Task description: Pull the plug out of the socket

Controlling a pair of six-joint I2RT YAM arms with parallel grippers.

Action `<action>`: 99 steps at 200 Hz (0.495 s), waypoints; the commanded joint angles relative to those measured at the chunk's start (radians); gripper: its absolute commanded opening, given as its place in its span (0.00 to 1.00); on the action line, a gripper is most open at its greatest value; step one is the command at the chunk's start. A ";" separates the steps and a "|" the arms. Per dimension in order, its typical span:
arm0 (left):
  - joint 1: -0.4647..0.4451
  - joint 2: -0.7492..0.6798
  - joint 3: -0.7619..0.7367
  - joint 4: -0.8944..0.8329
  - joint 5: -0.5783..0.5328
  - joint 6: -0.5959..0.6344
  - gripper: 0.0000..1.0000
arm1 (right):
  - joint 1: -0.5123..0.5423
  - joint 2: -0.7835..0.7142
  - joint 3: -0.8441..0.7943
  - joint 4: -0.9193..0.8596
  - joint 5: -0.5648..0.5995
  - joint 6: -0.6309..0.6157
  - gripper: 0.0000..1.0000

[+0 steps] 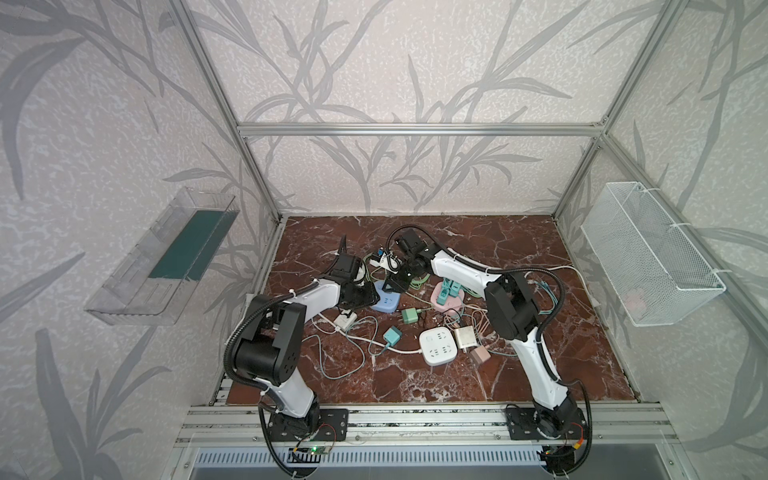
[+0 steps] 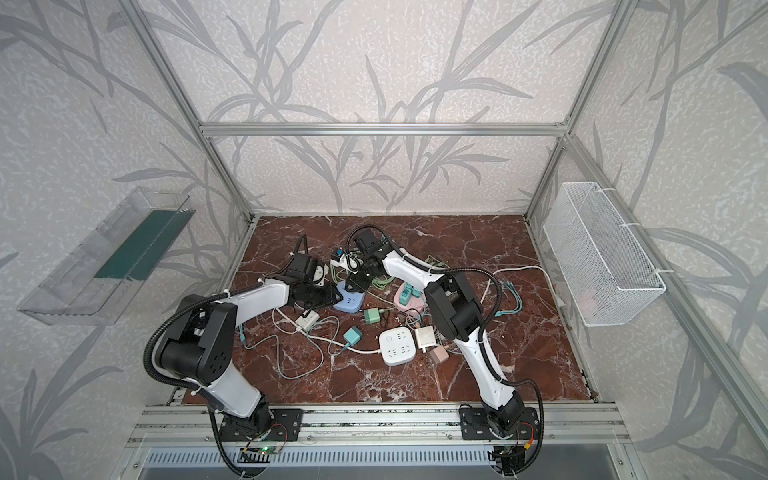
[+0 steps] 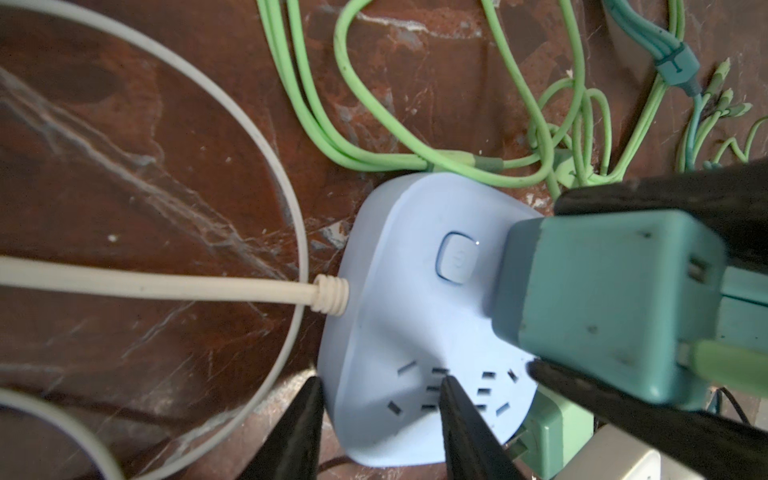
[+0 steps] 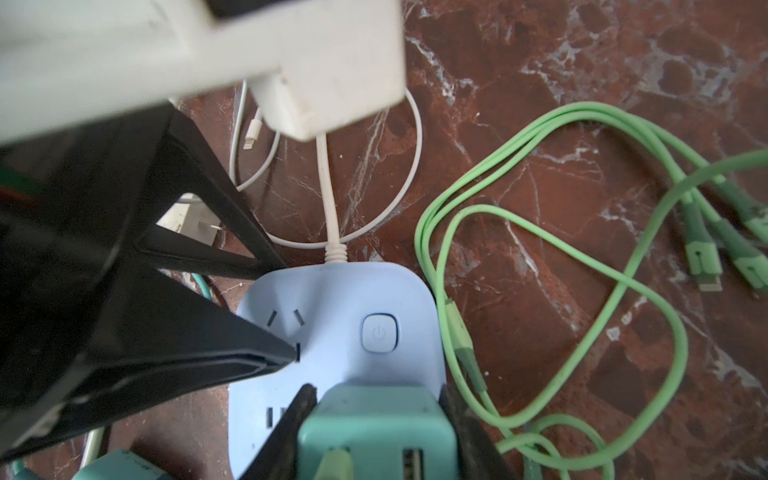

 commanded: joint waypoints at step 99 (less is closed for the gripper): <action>-0.010 0.109 -0.044 -0.231 -0.184 -0.029 0.45 | 0.007 -0.075 0.100 -0.033 -0.080 0.117 0.16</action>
